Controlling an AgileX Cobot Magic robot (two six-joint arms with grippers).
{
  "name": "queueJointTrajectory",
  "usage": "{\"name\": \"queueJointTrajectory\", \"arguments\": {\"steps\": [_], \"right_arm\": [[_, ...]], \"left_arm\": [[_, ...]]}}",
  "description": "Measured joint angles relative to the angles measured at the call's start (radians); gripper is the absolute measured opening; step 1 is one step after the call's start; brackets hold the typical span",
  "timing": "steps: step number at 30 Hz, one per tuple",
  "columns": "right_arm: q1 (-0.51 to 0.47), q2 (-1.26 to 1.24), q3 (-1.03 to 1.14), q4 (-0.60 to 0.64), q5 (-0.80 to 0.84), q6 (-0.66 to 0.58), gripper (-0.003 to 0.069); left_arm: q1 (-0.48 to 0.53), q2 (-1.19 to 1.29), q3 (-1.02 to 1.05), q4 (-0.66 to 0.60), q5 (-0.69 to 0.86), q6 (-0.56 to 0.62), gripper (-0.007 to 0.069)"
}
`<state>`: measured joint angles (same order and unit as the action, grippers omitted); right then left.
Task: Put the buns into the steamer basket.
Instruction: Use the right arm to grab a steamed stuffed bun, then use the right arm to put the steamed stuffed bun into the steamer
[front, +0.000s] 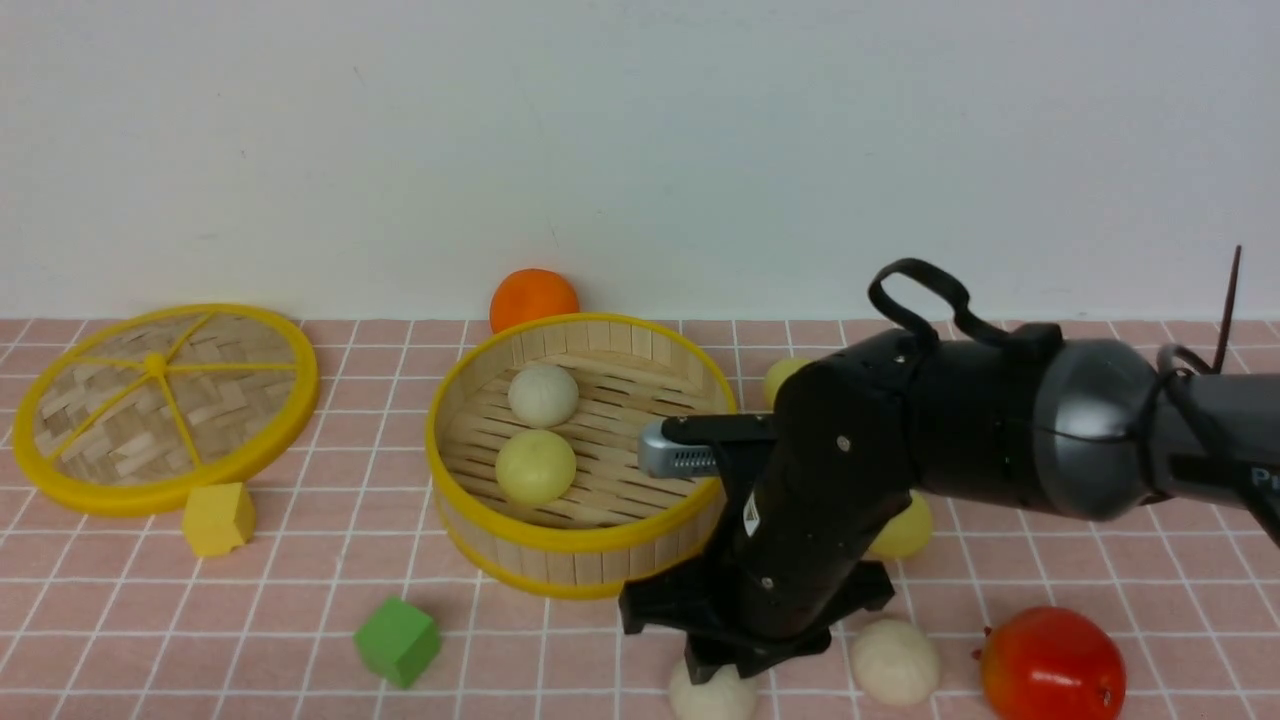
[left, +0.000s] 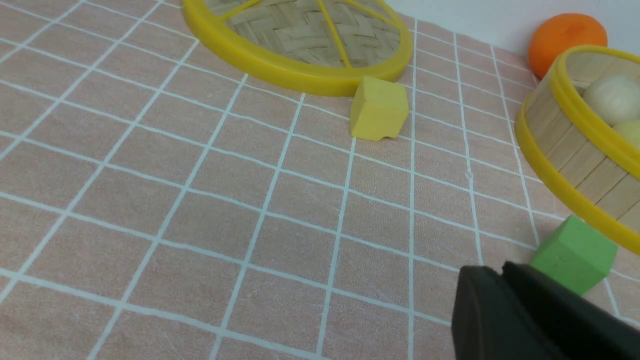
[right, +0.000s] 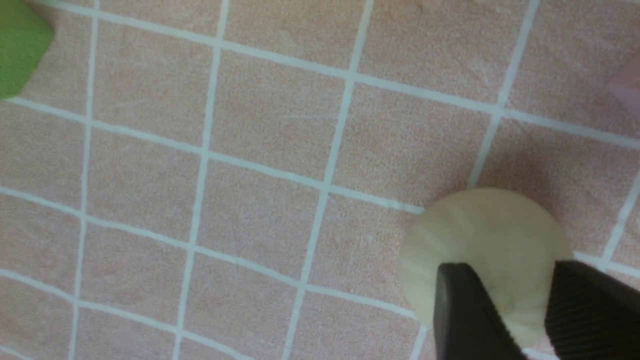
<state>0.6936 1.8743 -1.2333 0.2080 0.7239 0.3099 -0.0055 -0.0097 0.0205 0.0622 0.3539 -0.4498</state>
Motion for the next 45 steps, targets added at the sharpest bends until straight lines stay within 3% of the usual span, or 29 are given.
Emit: {"name": "queueJointTrajectory", "arguments": {"steps": [5,8,13,15,21,26,36,45], "right_arm": [[0.0,0.024,-0.002,0.006,-0.002,-0.018,0.0274],[0.0,0.028,-0.004,0.002,-0.002,-0.023,0.0214],[0.0,0.028,-0.041,-0.003,0.064,-0.052,0.0036],[0.0,0.025,-0.081,-0.004,0.106,-0.06,0.0022],[0.0,-0.008,-0.274,-0.015,0.19,-0.074,0.0022],[-0.003,0.011,-0.43,-0.033,0.115,-0.114,0.0022],[-0.036,0.191,-0.461,-0.09,0.034,-0.128,0.0022],[-0.048,0.22,-0.461,-0.063,-0.007,-0.13,0.0022]], "left_arm": [[0.0,0.0,0.0,0.0,0.0,0.0,0.0094],[0.0,0.0,0.0,0.0,0.0,0.0,0.0097],[0.0,0.0,0.0,0.0,0.001,0.0,0.0101],[0.0,0.0,0.0,0.0,0.001,0.0,0.0103],[0.0,0.0,0.0,0.0,0.001,0.0,0.0105],[0.0,0.0,0.0,0.0,0.001,0.0,0.0109],[0.0,0.0,0.0,0.0,0.002,0.0,0.0119],[0.0,0.0,0.0,0.006,0.002,0.0,0.0125]]}}
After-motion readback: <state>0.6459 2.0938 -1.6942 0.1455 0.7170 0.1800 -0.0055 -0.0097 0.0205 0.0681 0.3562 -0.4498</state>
